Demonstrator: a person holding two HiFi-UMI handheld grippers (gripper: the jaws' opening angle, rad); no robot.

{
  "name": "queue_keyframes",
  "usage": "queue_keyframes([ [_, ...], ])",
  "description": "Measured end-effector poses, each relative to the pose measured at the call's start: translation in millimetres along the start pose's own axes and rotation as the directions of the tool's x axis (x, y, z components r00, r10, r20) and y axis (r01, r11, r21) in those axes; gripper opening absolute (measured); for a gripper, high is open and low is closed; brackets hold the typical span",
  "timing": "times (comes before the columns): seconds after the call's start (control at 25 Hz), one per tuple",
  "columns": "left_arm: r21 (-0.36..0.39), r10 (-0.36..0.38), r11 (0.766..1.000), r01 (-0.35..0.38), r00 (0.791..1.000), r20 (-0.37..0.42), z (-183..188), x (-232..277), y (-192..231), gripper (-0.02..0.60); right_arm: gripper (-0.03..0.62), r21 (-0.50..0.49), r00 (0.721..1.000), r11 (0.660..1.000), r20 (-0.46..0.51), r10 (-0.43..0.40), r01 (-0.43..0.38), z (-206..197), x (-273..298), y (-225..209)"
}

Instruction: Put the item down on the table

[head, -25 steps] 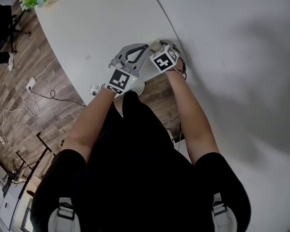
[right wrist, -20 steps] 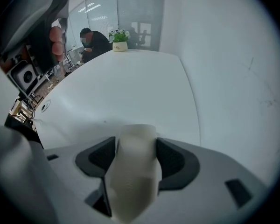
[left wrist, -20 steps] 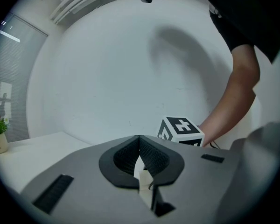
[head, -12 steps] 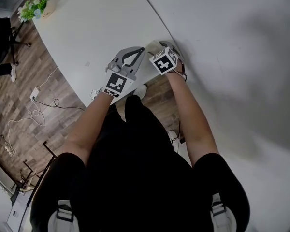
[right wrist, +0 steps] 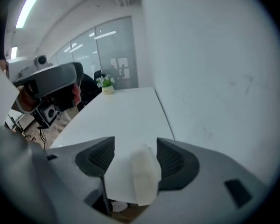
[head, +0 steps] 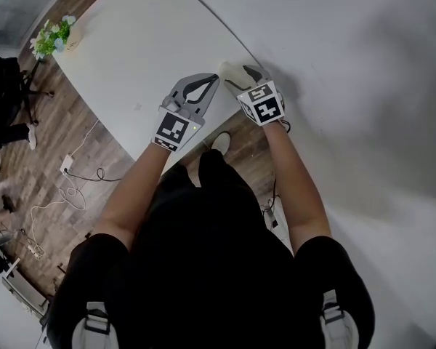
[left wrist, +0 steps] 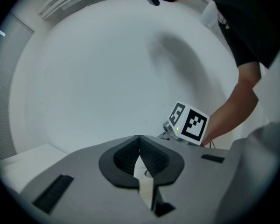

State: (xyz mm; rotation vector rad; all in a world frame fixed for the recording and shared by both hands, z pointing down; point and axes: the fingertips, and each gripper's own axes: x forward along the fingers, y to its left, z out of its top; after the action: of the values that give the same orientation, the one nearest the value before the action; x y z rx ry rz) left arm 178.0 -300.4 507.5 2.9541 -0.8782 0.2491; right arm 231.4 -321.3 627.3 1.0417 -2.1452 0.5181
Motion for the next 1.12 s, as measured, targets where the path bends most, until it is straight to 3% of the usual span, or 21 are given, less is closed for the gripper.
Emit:
queue_keyframes([
  [0.2,-0.011,-0.059,0.998,0.059,0.998,0.014,28.7,-17.6,-14.7,-0.006,0.268,0.125,0.976,0.992,0.218,-0.009,-0.018,26.0,-64.5,18.6],
  [0.52,-0.004,-0.125,0.992,0.126,0.989,0.073,65.6,-61.9,-37.7,-0.006,0.172,0.117,0.881,0.992,0.473,-0.017,-0.044,60.1,-151.7,83.4],
  [0.84,0.024,-0.191,0.982,0.19,0.974,0.121,91.7,-111.7,-58.8,-0.006,0.103,0.085,0.794,0.995,0.601,-0.094,0.054,85.0,-199.0,150.2],
  [1.12,0.036,-0.246,0.969,0.244,0.957,0.154,117.3,-144.3,-77.7,-0.006,0.025,0.117,0.741,0.984,0.648,-0.177,0.132,93.7,-234.8,177.3],
])
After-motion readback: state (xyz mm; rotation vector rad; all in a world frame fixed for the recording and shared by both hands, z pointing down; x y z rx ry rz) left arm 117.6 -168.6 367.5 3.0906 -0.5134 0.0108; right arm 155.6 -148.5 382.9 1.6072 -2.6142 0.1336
